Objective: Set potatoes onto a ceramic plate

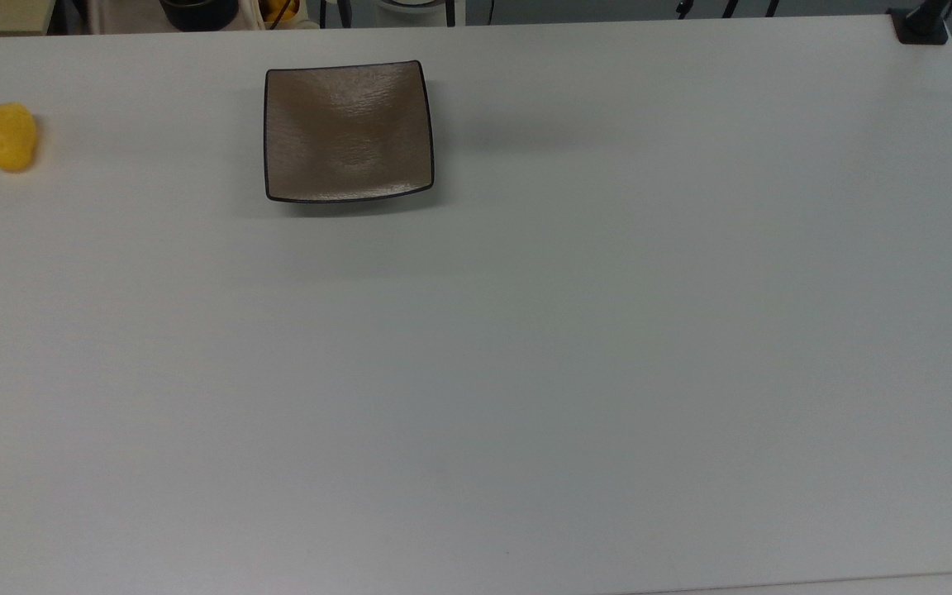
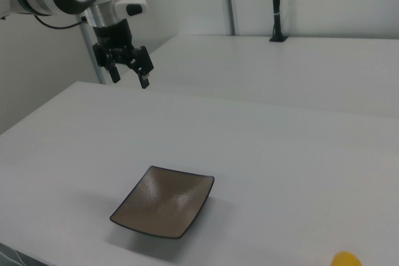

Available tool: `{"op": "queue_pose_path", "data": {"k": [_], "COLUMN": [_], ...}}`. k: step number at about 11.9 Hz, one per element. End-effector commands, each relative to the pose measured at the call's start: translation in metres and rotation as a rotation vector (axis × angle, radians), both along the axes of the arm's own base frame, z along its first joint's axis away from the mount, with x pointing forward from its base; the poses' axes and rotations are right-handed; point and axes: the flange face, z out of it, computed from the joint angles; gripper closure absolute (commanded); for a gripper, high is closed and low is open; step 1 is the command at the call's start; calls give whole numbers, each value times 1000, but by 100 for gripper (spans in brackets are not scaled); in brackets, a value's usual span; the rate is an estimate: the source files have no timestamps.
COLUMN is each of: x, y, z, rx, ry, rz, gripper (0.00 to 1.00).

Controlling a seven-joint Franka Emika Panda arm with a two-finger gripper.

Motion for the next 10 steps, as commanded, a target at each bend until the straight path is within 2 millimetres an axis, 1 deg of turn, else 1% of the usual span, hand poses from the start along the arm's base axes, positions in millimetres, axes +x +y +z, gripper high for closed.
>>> {"op": "queue_pose_path", "data": {"k": [1,2,10], "x": [0,0,-4], "y": [-12,-17,-16], "z": [3,3,7], "rx": [15,15,15], "ry": [-14,-14,-13], "rz": [5,-4,-4], "gripper": [0,0,0]}}
